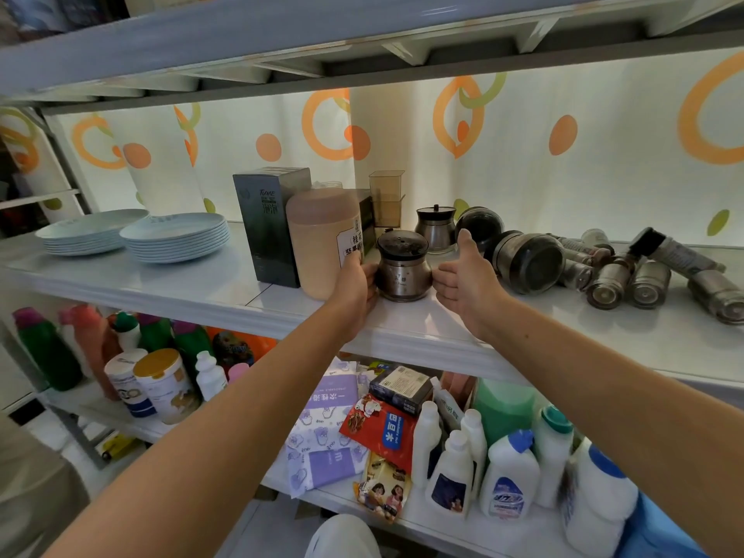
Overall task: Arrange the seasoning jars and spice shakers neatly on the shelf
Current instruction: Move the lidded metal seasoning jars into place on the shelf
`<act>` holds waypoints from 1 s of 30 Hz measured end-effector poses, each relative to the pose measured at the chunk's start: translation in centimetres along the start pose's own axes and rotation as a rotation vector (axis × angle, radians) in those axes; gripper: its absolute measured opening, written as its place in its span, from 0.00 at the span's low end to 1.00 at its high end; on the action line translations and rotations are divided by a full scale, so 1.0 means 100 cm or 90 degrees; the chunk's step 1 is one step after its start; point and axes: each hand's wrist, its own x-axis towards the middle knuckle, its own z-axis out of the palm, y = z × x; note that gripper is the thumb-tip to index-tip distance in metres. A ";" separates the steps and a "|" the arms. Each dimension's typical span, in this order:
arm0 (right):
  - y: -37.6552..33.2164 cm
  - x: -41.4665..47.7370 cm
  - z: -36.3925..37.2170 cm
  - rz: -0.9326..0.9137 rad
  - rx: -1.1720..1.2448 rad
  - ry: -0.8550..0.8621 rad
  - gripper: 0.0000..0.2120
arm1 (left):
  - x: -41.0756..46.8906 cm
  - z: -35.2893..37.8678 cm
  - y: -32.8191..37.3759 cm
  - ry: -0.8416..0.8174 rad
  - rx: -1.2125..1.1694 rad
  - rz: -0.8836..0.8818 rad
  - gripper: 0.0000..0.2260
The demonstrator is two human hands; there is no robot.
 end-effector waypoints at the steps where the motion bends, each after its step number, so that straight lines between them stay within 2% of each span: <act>1: 0.000 0.000 0.000 0.001 0.001 -0.001 0.40 | -0.001 0.000 0.000 0.001 -0.002 0.000 0.27; 17: -0.001 -0.004 0.001 0.004 -0.008 0.012 0.39 | -0.014 0.004 0.005 0.013 -0.014 0.017 0.24; 26: 0.000 -0.007 0.000 0.002 -0.023 0.007 0.40 | -0.011 0.003 0.003 0.001 0.017 0.015 0.26; 30: -0.004 -0.012 -0.005 -0.005 -0.014 0.010 0.39 | -0.015 0.006 0.000 0.083 0.019 0.035 0.29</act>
